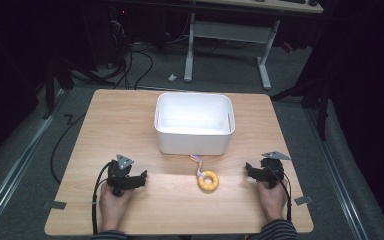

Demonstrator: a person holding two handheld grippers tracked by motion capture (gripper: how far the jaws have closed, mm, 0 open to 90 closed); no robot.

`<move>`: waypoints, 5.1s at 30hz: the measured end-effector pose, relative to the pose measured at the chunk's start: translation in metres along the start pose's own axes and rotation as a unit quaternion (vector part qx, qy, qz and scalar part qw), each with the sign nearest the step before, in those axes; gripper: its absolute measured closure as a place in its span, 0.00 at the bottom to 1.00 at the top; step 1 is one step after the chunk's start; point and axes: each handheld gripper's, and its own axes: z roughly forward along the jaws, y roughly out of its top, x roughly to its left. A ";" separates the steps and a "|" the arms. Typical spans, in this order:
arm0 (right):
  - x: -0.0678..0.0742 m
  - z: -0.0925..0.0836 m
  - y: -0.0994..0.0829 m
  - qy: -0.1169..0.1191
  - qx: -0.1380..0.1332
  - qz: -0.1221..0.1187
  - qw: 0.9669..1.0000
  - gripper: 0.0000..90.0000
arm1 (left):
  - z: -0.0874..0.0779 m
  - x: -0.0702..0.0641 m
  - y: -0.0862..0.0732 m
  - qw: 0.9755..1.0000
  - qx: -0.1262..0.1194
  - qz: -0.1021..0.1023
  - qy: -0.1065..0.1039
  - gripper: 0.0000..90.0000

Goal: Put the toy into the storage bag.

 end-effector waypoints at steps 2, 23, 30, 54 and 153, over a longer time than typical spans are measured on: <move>0.000 0.000 0.000 0.000 0.000 -0.001 1.000 0.23 | 0.000 0.000 0.000 1.000 0.000 0.000 0.000 0.20; 0.000 0.000 0.000 0.001 -0.001 -0.002 1.000 0.23 | 0.000 0.000 0.000 1.000 0.000 -0.001 0.000 0.20; 0.001 0.000 0.000 0.001 0.001 -0.001 1.000 0.21 | 0.000 0.000 0.000 1.000 0.000 -0.001 0.001 0.20; 0.000 -0.006 -0.001 0.015 0.013 -0.012 1.000 0.31 | 0.000 0.000 0.000 1.000 0.000 -0.001 0.000 0.20; 0.125 -0.012 0.034 0.190 0.089 -0.200 0.957 0.64 | 0.000 0.001 0.000 1.000 0.000 -0.001 0.001 0.20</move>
